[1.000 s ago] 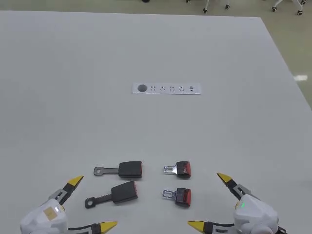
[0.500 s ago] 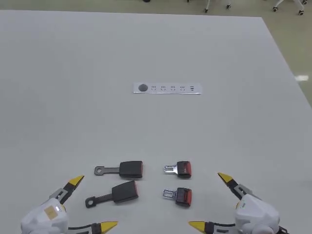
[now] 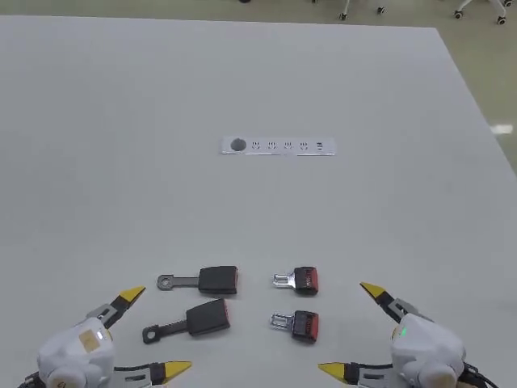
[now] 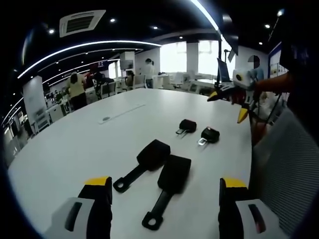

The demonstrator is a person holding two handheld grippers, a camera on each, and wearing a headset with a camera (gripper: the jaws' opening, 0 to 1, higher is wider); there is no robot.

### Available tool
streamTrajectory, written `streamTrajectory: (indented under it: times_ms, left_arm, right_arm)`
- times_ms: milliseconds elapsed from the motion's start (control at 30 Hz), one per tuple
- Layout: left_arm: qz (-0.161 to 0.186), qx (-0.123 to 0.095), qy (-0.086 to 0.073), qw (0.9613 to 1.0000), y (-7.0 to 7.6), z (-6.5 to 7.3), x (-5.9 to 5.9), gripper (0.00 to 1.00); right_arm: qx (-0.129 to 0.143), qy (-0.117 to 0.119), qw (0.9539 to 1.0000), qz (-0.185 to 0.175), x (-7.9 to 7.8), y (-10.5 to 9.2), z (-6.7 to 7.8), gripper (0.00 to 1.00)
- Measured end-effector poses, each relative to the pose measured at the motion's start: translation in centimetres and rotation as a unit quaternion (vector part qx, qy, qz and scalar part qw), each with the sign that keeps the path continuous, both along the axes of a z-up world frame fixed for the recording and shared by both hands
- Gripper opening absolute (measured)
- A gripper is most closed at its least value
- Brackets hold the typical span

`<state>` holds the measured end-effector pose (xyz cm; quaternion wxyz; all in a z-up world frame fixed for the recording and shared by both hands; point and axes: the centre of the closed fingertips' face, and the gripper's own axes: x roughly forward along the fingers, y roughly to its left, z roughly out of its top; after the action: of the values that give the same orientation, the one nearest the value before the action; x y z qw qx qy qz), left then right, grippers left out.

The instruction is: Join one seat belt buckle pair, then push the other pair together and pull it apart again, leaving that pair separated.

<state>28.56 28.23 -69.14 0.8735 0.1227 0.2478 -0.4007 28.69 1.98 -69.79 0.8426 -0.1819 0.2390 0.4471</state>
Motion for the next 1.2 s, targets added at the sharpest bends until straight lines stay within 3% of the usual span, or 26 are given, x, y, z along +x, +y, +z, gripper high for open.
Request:
streamTrajectory:
  times_ms: [200,600,933,1200]
  left_arm:
    - [-0.034,0.017,0.011,0.9992,-0.4,-1.0,0.0,0.82]
    - [-0.077,0.048,0.051,0.9946,-1.4,-3.5,0.7,0.64]
    - [-0.122,0.084,0.072,0.9863,-2.5,-4.8,1.0,0.53]
    - [-0.158,0.121,0.088,0.9761,-3.2,-6.2,1.2,0.44]
  right_arm:
    - [-0.013,0.003,0.9997,0.019,0.1,0.2,-0.2,0.89]
    - [-0.040,0.017,0.9975,0.056,0.1,0.6,-1.3,0.76]
    - [-0.064,0.020,0.9935,0.092,0.3,1.3,-2.2,0.61]
    - [-0.086,0.030,0.9886,0.120,0.2,2.0,-3.4,0.48]
